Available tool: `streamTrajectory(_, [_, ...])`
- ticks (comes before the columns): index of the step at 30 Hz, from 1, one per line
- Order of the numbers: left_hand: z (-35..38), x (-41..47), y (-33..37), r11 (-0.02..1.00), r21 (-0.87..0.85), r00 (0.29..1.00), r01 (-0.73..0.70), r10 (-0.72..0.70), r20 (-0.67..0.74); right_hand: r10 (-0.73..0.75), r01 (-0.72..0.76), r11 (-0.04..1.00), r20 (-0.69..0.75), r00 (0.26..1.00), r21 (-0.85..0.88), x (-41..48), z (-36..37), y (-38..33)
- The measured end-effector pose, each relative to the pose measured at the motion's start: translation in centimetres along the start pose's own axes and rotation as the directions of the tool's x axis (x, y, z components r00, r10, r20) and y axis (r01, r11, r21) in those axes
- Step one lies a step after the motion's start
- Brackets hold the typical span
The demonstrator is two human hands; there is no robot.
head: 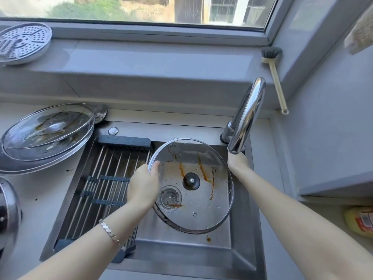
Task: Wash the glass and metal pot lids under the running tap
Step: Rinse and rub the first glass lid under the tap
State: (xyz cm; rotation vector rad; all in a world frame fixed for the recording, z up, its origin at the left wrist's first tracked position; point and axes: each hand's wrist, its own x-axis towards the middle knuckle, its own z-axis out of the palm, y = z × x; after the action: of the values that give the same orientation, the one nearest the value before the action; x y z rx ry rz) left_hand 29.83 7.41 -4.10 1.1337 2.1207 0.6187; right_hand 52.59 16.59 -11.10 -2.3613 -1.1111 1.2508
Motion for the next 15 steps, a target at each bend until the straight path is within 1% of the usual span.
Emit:
streamTrajectory(3, [-0.1, 0.1, -0.1, 1.000, -0.003, 1.000, -0.011, 0.011, -0.003, -0.026, 0.026, 0.998, 0.008, 1.000, 0.051, 0.3, 0.0, 0.6])
streamTrajectory(6, [-0.2, -0.1, -0.1, 1.000, -0.004, 1.000, -0.006, 0.006, -0.002, -0.055, 0.053, 0.998, 0.031, 0.998, 0.039, 0.4, 0.0, 0.9])
streamTrajectory(10, [-0.4, -0.3, -0.1, 1.000, 0.003, 1.000, -0.007, 0.007, -0.004, -0.016, 0.014, 0.999, 0.052, 0.999, 0.028, 0.0, -0.3, 0.7])
streamTrajectory(12, [-0.6, -0.4, -0.1, 1.000, 0.000, 1.000, 0.004, -0.004, -0.002, 0.021, -0.028, 0.996, 0.094, 0.995, 0.082, -0.9, -0.9, 0.1])
streamTrajectory(13, [-0.7, -0.4, -0.1, 1.000, -0.003, 1.000, 0.005, -0.005, -0.003, 0.020, -0.035, 0.990, 0.106, 0.994, 0.138, -1.9, -1.4, -0.6])
streamTrajectory(14, [-0.8, -0.4, -0.2, 1.000, -0.004, 1.000, 0.001, -0.001, -0.007, -0.011, -0.004, 0.980, 0.071, 0.997, 0.201, -2.7, -2.1, -1.2])
streamTrajectory(15, [-0.9, -0.4, -0.2, 1.000, -0.001, 1.000, 0.002, -0.002, -0.005, -0.083, 0.084, 0.960, -0.015, 0.996, 0.266, -3.9, -2.9, -2.0])
